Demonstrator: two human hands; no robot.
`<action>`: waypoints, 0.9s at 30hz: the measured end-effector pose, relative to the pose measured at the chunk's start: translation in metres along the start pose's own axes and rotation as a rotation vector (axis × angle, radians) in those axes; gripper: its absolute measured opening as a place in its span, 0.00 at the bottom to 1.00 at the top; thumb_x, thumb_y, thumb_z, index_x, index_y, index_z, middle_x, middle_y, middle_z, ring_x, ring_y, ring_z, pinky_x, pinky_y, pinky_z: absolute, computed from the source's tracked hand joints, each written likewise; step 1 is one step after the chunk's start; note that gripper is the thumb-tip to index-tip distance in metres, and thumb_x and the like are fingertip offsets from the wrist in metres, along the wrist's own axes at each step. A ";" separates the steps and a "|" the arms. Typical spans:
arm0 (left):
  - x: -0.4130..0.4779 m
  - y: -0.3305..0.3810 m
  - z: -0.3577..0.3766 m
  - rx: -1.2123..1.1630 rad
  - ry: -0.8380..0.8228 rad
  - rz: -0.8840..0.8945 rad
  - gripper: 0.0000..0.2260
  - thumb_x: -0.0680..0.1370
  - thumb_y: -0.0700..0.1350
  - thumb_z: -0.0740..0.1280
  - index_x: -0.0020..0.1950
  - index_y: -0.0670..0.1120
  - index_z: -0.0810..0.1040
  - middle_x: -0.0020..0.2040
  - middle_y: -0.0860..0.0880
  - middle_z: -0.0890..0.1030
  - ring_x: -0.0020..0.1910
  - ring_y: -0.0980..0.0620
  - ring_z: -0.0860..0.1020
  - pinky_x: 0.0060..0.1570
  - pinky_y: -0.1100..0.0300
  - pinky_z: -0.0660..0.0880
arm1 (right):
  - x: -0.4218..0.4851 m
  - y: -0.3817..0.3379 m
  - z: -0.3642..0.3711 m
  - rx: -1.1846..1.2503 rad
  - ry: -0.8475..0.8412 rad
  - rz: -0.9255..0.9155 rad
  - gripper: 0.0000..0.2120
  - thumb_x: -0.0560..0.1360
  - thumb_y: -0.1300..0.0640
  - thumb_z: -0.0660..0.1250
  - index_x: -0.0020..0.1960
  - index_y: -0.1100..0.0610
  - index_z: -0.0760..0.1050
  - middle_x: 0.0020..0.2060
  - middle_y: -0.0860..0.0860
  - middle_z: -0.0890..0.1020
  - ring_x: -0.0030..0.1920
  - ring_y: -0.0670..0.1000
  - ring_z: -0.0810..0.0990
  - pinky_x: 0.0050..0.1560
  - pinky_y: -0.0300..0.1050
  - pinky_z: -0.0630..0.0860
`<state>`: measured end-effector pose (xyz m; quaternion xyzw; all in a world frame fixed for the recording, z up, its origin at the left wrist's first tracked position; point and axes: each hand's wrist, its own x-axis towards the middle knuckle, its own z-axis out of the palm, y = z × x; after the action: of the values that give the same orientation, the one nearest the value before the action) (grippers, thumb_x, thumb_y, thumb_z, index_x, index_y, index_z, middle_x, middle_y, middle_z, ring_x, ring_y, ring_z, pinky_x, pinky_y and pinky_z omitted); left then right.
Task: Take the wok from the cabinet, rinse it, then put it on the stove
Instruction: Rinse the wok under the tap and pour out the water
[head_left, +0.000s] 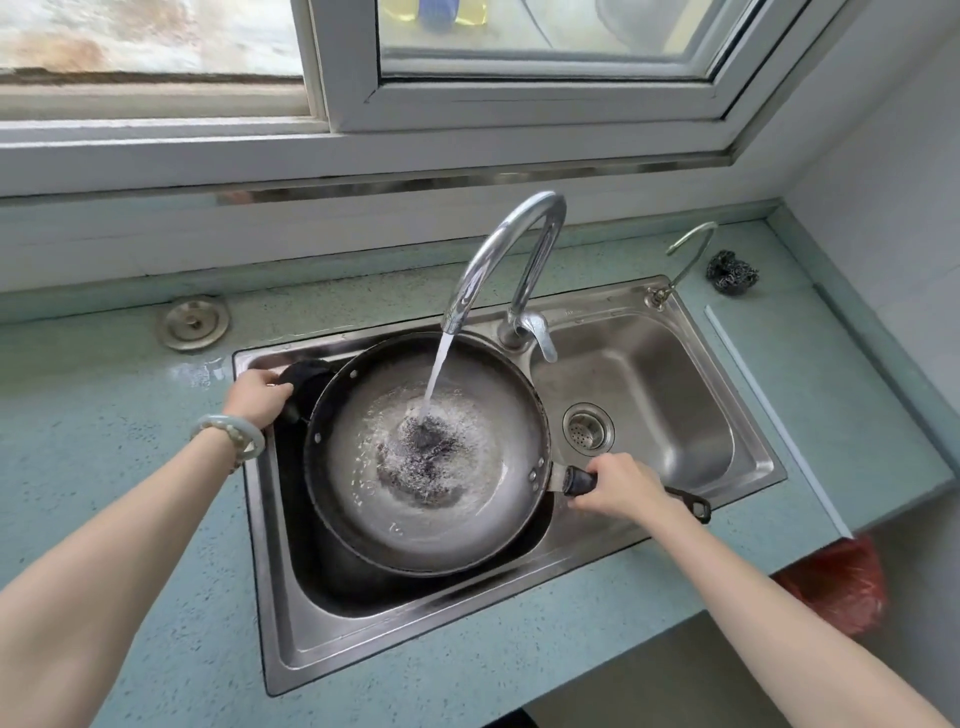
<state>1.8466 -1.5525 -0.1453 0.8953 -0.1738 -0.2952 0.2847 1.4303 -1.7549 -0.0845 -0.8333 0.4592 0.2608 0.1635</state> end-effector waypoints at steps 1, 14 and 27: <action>-0.002 -0.002 -0.002 -0.010 -0.010 0.001 0.14 0.78 0.40 0.64 0.61 0.34 0.77 0.56 0.37 0.80 0.57 0.40 0.76 0.54 0.55 0.68 | -0.001 -0.001 -0.009 -0.018 -0.008 -0.010 0.19 0.61 0.40 0.72 0.30 0.51 0.68 0.31 0.47 0.77 0.41 0.55 0.79 0.36 0.43 0.69; -0.015 -0.042 -0.047 -0.198 0.041 -0.069 0.07 0.77 0.36 0.62 0.43 0.36 0.78 0.35 0.42 0.79 0.42 0.46 0.76 0.46 0.53 0.73 | -0.017 -0.039 -0.049 -0.181 0.107 -0.147 0.16 0.62 0.41 0.71 0.31 0.50 0.68 0.37 0.51 0.78 0.41 0.56 0.76 0.40 0.43 0.67; -0.070 0.016 -0.066 -0.276 0.228 0.252 0.11 0.75 0.35 0.67 0.56 0.38 0.80 0.45 0.46 0.81 0.37 0.63 0.77 0.42 0.70 0.72 | -0.014 -0.013 0.028 0.143 0.094 -0.046 0.12 0.65 0.44 0.68 0.40 0.50 0.72 0.43 0.52 0.83 0.49 0.58 0.80 0.42 0.47 0.74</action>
<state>1.8322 -1.5048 -0.0615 0.8465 -0.2091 -0.1752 0.4572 1.4268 -1.7241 -0.0986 -0.8411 0.4647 0.1839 0.2068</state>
